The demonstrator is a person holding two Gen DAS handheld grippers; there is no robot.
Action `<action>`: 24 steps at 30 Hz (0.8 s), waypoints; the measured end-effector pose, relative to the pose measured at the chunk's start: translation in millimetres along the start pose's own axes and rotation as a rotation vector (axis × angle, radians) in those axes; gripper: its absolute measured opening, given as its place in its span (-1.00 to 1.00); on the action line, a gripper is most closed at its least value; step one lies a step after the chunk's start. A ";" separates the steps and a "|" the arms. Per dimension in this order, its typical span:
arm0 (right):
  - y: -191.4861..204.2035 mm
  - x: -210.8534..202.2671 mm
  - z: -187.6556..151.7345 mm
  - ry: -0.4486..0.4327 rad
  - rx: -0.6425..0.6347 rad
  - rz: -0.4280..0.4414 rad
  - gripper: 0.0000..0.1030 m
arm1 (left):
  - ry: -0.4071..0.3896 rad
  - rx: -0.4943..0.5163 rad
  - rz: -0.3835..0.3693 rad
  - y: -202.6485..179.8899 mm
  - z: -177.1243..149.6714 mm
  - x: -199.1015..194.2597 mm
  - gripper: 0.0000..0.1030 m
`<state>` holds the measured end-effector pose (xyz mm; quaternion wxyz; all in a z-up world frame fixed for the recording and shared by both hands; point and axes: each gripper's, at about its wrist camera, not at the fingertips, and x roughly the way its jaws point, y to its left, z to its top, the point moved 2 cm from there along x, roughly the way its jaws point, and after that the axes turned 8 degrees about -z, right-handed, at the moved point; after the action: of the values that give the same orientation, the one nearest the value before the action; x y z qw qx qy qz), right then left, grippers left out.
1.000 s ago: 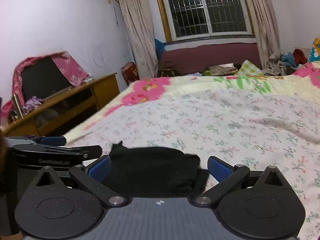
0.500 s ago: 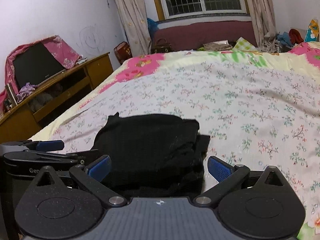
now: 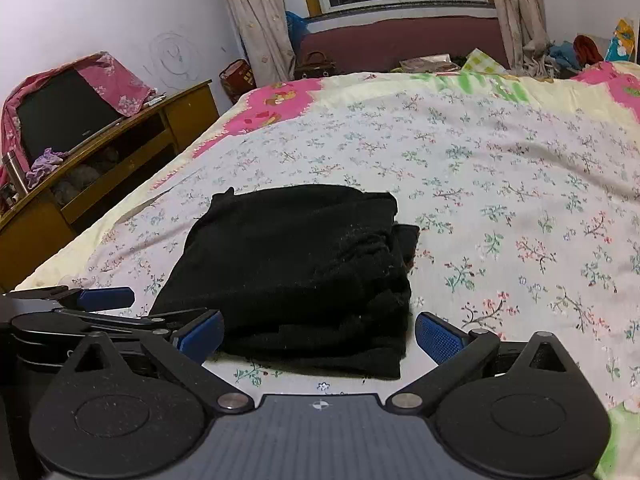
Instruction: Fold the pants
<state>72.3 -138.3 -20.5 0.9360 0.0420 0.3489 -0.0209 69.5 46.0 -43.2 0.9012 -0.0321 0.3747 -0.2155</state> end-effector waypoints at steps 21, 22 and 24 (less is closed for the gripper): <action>5.1 -10.0 0.2 -0.011 0.007 0.030 0.78 | -0.081 0.053 0.092 -5.5 2.8 -21.4 1.00; 4.9 -9.7 -0.3 -0.008 0.006 0.030 0.78 | -0.079 0.059 0.096 -6.3 3.1 -21.5 1.00; 4.4 -9.5 -0.8 -0.005 0.014 0.035 0.78 | -0.086 0.055 0.101 -6.7 3.3 -22.9 1.00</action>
<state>64.8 -133.7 -14.6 0.9368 0.0546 0.3454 -0.0068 54.9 49.0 -24.3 0.9268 0.0025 0.3305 -0.1784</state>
